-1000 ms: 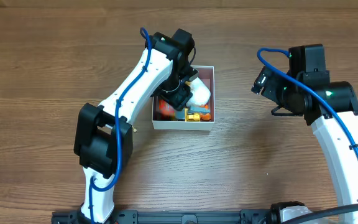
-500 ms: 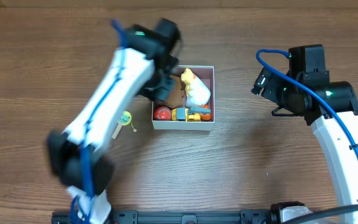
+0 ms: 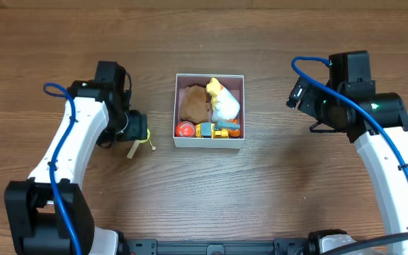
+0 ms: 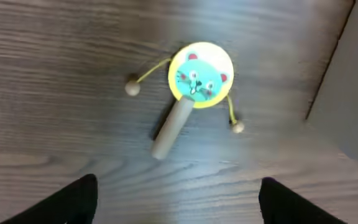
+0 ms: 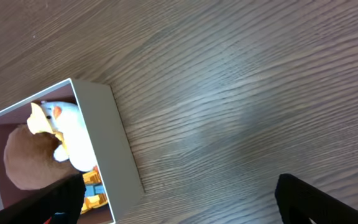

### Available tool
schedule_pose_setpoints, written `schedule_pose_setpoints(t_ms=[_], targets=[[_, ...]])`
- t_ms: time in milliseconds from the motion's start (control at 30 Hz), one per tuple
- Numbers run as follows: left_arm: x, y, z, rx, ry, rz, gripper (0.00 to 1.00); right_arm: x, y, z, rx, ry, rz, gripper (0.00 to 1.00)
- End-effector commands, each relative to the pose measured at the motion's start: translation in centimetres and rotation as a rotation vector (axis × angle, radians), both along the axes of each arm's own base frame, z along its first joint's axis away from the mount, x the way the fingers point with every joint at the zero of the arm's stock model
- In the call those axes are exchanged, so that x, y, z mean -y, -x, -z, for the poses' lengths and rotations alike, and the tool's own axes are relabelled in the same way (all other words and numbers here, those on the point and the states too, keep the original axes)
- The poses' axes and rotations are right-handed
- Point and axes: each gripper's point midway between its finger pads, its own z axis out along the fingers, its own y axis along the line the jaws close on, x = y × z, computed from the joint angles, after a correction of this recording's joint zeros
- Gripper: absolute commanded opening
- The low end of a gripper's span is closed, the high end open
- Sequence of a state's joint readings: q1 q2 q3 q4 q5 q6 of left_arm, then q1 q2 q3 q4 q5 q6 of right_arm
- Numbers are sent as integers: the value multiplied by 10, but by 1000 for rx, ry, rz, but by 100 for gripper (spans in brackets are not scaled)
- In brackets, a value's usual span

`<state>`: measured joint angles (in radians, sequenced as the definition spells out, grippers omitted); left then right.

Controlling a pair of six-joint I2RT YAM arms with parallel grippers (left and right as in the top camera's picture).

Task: Pack container
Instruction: 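Grasp the yellow cat-face rattle with the left gripper, then drop the rattle into the box with the left gripper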

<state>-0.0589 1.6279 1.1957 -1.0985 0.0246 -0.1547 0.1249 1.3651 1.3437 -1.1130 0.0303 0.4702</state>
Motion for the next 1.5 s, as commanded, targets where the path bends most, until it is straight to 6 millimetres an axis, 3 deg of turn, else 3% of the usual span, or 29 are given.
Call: schedule_pose_setpoints(t_ms=[0, 133, 200, 400, 467, 500, 533, 600, 667, 767, 833, 967, 1000, 1033, 1100, 1167, 1200, 1267, 1400, 1467], targets=[[-16, 12, 21, -76, -91, 166, 75, 1, -3, -3, 18, 5, 1, 100], [-27, 13, 56, -146, -150, 188, 63, 2, -3, -3, 18, 11, 0, 100], [-26, 6, 72, -154, -148, 247, 60, 4, -4, -3, 20, 23, 7, 100], [-26, 11, 108, -239, -136, 324, 57, 10, -4, -4, 24, 53, 23, 100], [-25, 14, 117, -265, -129, 329, 48, 10, -4, -4, 23, 53, 23, 100], [-24, 15, 119, -270, -123, 329, 30, 10, -4, -4, 23, 53, 23, 100], [-24, 14, 119, -270, -123, 329, 19, 10, -4, -4, 23, 54, 23, 100], [-24, 12, 116, -265, -123, 322, 9, 10, -4, -4, 22, 53, 23, 100], [-23, 7, 105, -266, -124, 308, 4, 10, -4, -4, 22, 53, 23, 100], [-16, -15, 61, -229, -91, 289, 4, 10, -3, -3, 19, 53, 23, 100], [7, -38, 7, -130, 19, 286, 8, 10, -3, -3, 19, 53, 23, 100], [45, -69, -89, 105, 98, 342, 4, 10, -3, -3, 16, 53, 23, 100], [69, -71, -113, 178, 129, 377, 4, 10, -2, -3, 15, 53, 23, 100], [83, -71, -119, 206, 147, 394, 4, 10, -2, -3, 14, 53, 23, 100], [116, -69, -121, 230, 166, 419, 4, 10, -3, -3, 16, 53, 23, 100], [154, -70, -110, 240, 188, 452, 5, 10, -2, -3, 15, 53, 23, 100], [178, -69, -96, 220, 196, 458, 5, 10, -2, -3, 14, 53, 23, 100], [207, -66, -68, 160, 199, 432, 6, 10, 0, -1, 5, 54, 22, 100], [228, -57, -12, 34, 151, 418, 6, 11, 2, 0, -8, 56, 22, 100], [230, -54, -2, 8, 143, 422, 23, 11, 2, 0, -6, 56, 22, 100]])
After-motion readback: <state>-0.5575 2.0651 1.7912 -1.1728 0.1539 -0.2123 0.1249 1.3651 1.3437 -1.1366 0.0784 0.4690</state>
